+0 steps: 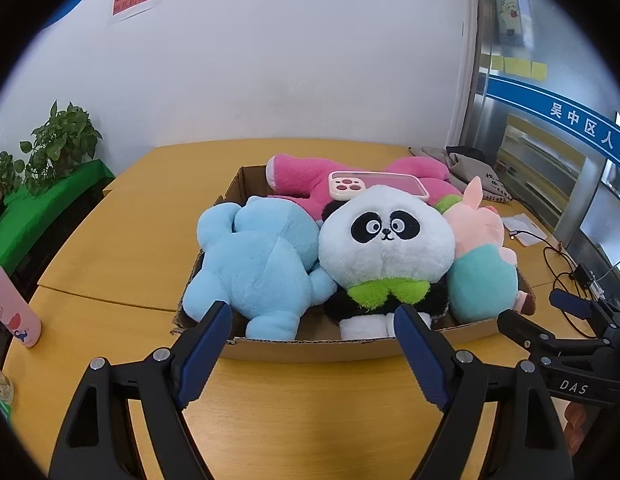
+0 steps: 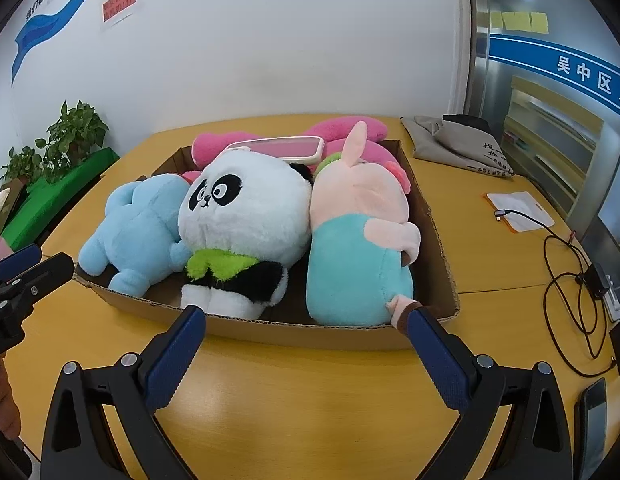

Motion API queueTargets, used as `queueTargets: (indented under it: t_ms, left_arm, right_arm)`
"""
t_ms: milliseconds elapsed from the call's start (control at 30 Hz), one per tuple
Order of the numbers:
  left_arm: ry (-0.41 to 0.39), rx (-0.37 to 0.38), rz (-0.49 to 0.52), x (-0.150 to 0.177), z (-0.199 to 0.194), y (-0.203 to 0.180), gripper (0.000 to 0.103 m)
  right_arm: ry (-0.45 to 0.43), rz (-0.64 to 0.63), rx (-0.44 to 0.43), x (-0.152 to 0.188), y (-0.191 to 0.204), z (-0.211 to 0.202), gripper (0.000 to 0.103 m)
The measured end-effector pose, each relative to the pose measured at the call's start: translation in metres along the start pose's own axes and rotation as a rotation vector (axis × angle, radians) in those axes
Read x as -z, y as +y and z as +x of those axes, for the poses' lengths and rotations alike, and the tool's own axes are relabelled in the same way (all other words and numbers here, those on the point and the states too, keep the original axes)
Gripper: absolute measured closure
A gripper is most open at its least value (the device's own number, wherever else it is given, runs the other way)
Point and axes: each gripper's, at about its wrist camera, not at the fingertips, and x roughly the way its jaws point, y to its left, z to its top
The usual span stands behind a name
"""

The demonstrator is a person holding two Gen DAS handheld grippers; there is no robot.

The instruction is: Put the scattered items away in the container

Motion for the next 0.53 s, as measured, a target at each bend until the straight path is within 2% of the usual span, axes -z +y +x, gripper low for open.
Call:
queueTargets:
  t_ms: [400, 533]
  left_arm:
    - [0.008, -0.016, 0.012, 0.0034, 0.0066, -0.0053, 0.019]
    - [0.031, -0.049, 0.012, 0.0057, 0.0094, -0.0049, 0.019]
  right_arm:
    - [0.007, -0.007, 0.014, 0.0015, -0.0005, 0.0010, 0.001]
    - [0.008, -0.008, 0.016, 0.0021, -0.0010, 0.0021, 0.000]
